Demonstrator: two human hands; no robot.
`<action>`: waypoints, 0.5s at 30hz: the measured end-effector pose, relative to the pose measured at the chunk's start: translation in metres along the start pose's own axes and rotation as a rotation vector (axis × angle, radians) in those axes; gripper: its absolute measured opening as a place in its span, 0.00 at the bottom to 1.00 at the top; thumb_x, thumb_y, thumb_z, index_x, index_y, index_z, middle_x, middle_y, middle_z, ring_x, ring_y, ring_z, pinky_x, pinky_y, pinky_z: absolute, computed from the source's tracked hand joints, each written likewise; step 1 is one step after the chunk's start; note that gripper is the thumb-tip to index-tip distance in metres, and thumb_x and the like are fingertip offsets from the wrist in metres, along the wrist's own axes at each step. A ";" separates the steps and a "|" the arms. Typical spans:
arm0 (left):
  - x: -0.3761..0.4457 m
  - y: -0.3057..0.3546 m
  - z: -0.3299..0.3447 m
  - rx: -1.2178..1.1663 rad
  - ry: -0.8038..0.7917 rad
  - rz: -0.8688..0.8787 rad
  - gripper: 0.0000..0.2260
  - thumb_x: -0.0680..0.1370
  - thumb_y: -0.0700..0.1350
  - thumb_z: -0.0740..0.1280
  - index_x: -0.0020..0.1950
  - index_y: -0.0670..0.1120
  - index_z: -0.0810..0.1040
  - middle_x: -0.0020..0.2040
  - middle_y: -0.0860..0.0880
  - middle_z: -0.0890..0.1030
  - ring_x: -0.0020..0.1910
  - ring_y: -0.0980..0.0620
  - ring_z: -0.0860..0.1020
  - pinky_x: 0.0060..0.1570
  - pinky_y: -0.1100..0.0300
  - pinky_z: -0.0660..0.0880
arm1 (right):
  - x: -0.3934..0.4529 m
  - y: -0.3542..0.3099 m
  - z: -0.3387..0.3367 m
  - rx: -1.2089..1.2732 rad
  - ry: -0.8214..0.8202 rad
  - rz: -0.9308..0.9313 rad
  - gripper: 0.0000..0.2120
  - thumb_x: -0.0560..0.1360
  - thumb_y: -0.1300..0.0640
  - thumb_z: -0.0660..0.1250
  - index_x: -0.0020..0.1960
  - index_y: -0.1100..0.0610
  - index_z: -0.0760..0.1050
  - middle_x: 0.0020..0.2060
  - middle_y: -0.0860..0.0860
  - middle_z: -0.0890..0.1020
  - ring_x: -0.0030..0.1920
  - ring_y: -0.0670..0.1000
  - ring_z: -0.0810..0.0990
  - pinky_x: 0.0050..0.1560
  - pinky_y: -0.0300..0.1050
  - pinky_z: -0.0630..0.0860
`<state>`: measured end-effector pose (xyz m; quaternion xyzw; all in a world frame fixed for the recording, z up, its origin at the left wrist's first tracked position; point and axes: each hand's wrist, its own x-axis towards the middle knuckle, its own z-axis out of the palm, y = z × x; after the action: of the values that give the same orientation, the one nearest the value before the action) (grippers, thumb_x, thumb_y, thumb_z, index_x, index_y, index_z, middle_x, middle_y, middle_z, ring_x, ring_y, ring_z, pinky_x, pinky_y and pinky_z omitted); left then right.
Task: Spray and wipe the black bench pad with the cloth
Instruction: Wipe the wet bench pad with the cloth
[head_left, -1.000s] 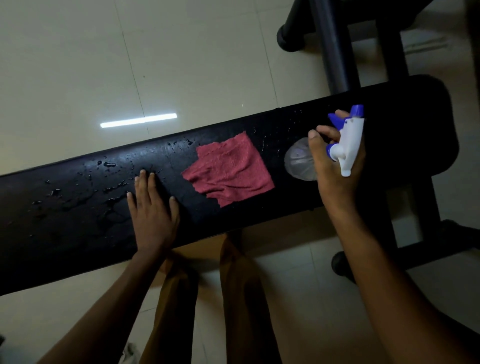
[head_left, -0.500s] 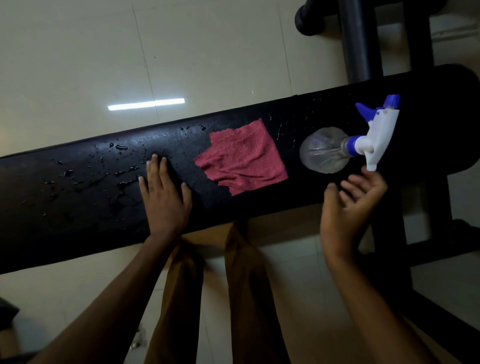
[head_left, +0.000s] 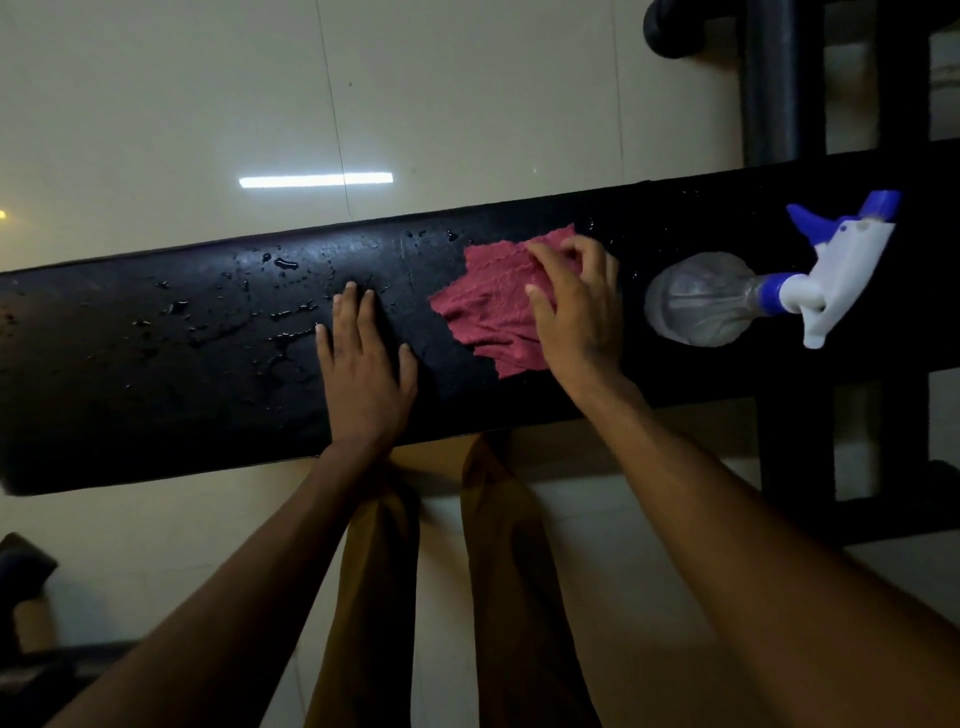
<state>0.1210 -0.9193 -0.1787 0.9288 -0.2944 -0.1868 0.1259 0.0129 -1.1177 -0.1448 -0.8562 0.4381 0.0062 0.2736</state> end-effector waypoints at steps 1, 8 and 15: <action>0.000 0.000 0.000 -0.006 0.004 -0.001 0.30 0.82 0.47 0.63 0.81 0.40 0.57 0.83 0.42 0.54 0.82 0.44 0.51 0.80 0.43 0.46 | 0.006 0.003 0.002 -0.056 -0.020 -0.024 0.24 0.78 0.56 0.70 0.73 0.48 0.72 0.71 0.55 0.70 0.70 0.57 0.68 0.66 0.53 0.73; -0.001 -0.006 0.003 -0.003 0.012 0.011 0.30 0.82 0.50 0.60 0.81 0.41 0.56 0.83 0.43 0.53 0.82 0.45 0.50 0.80 0.44 0.46 | 0.015 0.008 0.005 -0.122 -0.031 -0.128 0.13 0.77 0.56 0.71 0.61 0.54 0.80 0.66 0.55 0.74 0.68 0.59 0.70 0.64 0.54 0.70; -0.002 -0.016 0.003 0.022 0.014 0.073 0.30 0.82 0.52 0.57 0.82 0.41 0.56 0.83 0.43 0.53 0.82 0.44 0.51 0.81 0.46 0.46 | 0.014 0.010 -0.001 0.020 0.051 -0.094 0.10 0.76 0.61 0.72 0.57 0.58 0.82 0.60 0.54 0.79 0.60 0.56 0.78 0.53 0.43 0.74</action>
<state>0.1265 -0.9057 -0.1866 0.9201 -0.3291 -0.1725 0.1244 0.0131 -1.1334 -0.1518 -0.8729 0.4045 -0.0330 0.2708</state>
